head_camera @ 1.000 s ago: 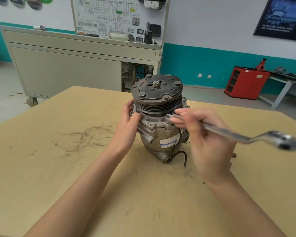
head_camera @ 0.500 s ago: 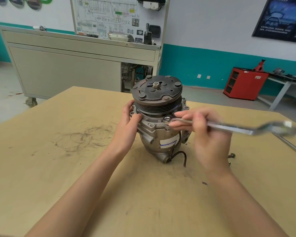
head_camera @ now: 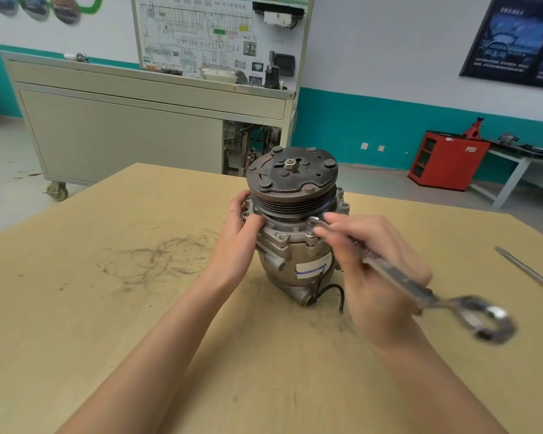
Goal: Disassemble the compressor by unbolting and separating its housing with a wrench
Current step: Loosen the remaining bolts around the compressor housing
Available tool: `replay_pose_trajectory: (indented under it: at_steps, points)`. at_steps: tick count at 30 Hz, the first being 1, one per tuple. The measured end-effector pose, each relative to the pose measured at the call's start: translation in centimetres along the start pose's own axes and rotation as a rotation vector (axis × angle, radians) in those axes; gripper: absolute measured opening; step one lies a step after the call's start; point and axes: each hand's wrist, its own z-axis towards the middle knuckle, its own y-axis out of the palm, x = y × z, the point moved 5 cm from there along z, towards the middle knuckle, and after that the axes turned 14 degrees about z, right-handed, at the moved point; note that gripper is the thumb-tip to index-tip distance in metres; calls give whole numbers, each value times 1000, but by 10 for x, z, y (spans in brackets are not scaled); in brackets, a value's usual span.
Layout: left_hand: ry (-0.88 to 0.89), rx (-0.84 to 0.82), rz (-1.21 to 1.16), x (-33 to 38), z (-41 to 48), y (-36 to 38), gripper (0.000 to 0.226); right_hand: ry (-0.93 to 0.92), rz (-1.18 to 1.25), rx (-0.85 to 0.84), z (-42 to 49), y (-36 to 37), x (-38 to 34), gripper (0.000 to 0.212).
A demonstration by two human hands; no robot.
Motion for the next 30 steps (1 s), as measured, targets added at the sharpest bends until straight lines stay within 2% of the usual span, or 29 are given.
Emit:
replay_pose_trajectory:
  at_steps: [2,5,10,12,14,17,19,22,24,26,28,30]
  points:
    - [4,-2,-5,0,0,0,44,-142,-199,-81,-3,9,-8,42]
    - [10,-4,-11,0,-1,0,44,-266,-364,-142,-8,15,-14,43]
    - [15,-17,-8,1,-1,-1,44,-338,-487,-140,-14,14,-17,43]
    - [17,-18,-6,1,-1,-1,44,-319,-468,-128,-17,12,-16,40]
    - [15,-19,-4,1,-2,-1,45,-119,-216,-75,-17,8,-8,33]
    - [6,-28,-1,1,-2,-1,46,386,368,79,-12,3,19,20]
    - [0,-29,0,1,-2,-1,46,660,554,164,-5,-5,43,23]
    - [-5,-25,13,1,-3,-1,45,990,796,178,4,-6,65,30]
    - [-9,-30,7,1,-2,-1,44,1055,893,249,5,-7,68,29]
    - [-11,-30,6,1,-1,-1,44,992,909,322,6,-11,64,32]
    - [-5,-21,16,2,-2,-1,44,882,845,297,8,-15,53,35]
    - [-2,-15,24,3,-3,-1,45,755,678,217,5,-14,38,32]
